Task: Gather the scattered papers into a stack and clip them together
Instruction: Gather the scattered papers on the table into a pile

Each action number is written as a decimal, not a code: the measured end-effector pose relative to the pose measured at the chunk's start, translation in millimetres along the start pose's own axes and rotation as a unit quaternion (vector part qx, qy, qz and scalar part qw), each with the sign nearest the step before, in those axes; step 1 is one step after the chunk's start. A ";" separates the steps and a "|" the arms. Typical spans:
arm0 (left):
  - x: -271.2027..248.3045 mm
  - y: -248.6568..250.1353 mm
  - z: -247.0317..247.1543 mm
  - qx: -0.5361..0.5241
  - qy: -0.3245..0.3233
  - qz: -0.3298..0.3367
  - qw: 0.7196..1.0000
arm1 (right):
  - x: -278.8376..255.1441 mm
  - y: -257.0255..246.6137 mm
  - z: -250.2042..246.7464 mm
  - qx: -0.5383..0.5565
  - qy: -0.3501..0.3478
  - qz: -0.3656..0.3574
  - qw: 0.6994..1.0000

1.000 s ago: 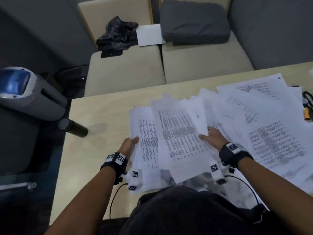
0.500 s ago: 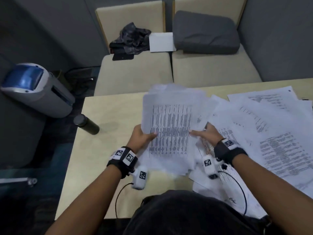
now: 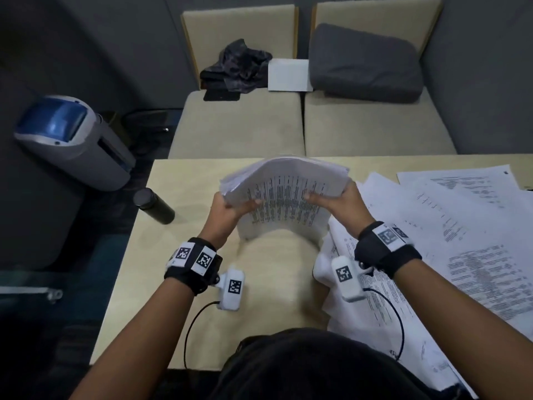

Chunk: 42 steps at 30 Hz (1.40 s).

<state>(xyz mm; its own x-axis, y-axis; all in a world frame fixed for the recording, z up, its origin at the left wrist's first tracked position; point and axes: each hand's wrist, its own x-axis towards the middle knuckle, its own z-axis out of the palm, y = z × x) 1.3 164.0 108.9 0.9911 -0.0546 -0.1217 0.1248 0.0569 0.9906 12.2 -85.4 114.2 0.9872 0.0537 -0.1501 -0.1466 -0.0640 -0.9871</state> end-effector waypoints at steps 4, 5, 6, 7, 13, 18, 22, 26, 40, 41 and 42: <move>-4.5 -13.2 1.4 -0.002 0.032 -0.022 0.999 | -1.3 12.9 13.0 -0.028 -0.013 0.019 0.999; -4.6 -12.0 2.1 0.003 0.034 -0.019 0.999 | -1.0 12.5 14.8 -0.032 -0.012 0.019 0.999; -4.3 -8.9 2.3 0.008 0.033 -0.010 0.999 | -0.7 11.5 16.2 -0.034 -0.008 0.014 0.999; -3.9 -4.4 2.0 0.011 0.031 0.004 0.999 | 0.4 9.1 17.4 -0.030 0.000 0.009 0.999; 2.2 -23.6 1.7 0.046 0.063 -0.023 0.997 | 12.5 31.5 18.5 -0.040 -0.003 0.042 0.998; 13.1 -37.2 3.1 0.239 0.084 -0.011 0.967 | 15.5 66.7 -28.2 -0.122 -0.026 0.087 0.988; 22.1 -32.6 -7.6 0.365 0.071 0.038 0.928 | -7.4 97.4 -114.8 -0.189 0.088 0.158 0.965; 20.8 -55.9 -22.8 0.426 0.049 -0.070 0.901 | -49.4 148.5 -209.4 -0.330 0.188 0.296 0.876; 4.0 -129.2 -4.1 0.475 -0.045 -0.262 0.839 | -75.5 172.6 -172.1 -0.368 0.085 0.295 0.878; 3.9 -130.3 -4.0 0.475 -0.047 -0.258 0.840 | -74.7 170.0 -169.2 -0.367 0.080 0.297 0.878; 3.6 -131.2 -4.8 0.476 -0.050 -0.258 0.839 | -73.6 167.7 -167.1 -0.362 0.080 0.298 0.879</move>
<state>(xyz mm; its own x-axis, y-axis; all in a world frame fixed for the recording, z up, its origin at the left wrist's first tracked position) -11.2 161.1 -21.8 0.8017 0.0869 -0.5913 0.3949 -0.8197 0.4150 -74.6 -266.6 -31.1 0.7532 -0.3417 -0.5621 -0.6198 -0.6547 -0.4326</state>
